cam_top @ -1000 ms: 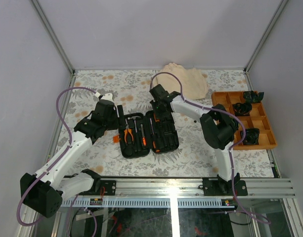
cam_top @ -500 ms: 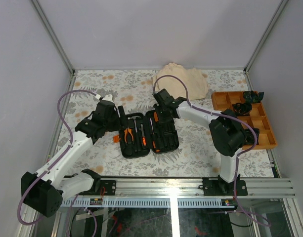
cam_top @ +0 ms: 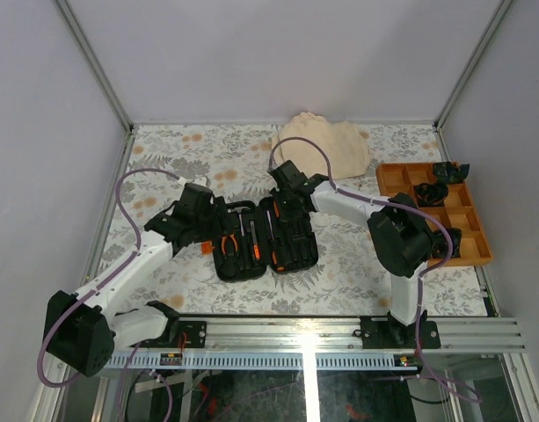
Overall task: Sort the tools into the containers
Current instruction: Place the screwdriver in the storage box, then adjust the storage box at the center of the board.
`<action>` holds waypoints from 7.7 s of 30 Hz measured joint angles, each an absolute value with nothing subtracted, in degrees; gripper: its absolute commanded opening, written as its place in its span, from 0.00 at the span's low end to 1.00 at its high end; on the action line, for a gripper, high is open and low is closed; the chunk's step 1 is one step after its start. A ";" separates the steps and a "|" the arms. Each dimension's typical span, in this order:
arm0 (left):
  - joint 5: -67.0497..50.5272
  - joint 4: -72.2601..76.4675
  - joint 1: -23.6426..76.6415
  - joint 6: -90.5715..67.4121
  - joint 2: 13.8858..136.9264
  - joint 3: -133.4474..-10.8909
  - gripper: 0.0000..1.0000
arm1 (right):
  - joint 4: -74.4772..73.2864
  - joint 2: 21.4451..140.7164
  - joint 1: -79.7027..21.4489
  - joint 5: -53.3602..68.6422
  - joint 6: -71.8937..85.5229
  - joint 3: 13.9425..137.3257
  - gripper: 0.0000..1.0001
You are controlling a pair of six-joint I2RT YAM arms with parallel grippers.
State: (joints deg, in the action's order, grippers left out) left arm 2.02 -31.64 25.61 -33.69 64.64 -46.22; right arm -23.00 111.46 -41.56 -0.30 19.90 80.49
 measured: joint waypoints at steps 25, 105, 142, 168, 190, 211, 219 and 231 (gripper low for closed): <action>1.28 -30.15 26.96 -36.29 65.41 -43.53 0.60 | -25.02 114.28 -41.58 -1.28 19.20 84.62 0.24; 3.11 -23.97 28.05 -38.15 73.67 -39.07 0.50 | -26.55 119.02 -45.76 -11.33 21.41 84.42 0.00; 6.26 -24.91 29.21 -38.76 72.77 -39.09 0.51 | -25.08 112.71 -47.68 -6.94 23.46 78.76 0.11; 7.33 -33.71 29.21 -30.11 66.54 -51.53 0.58 | -26.61 77.60 -40.66 -17.41 29.41 60.12 0.51; 9.50 -35.66 29.21 -27.66 66.24 -50.65 0.57 | -16.53 75.05 -40.88 5.67 39.24 39.07 0.39; 9.67 -35.66 29.21 -27.73 66.26 -50.65 0.57 | -23.33 88.25 -40.97 -3.99 33.95 49.80 0.34; 9.93 -35.66 29.21 -27.75 66.26 -50.65 0.57 | -24.77 89.69 -39.88 -9.93 29.08 56.42 0.48; 10.15 -35.66 29.21 -27.75 66.26 -50.65 0.57 | -21.17 83.46 -25.54 -14.00 28.36 56.31 0.50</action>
State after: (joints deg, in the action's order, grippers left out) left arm 10.15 -35.66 29.21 -27.75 66.26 -50.65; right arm -21.17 83.46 -25.54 -14.00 28.36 56.31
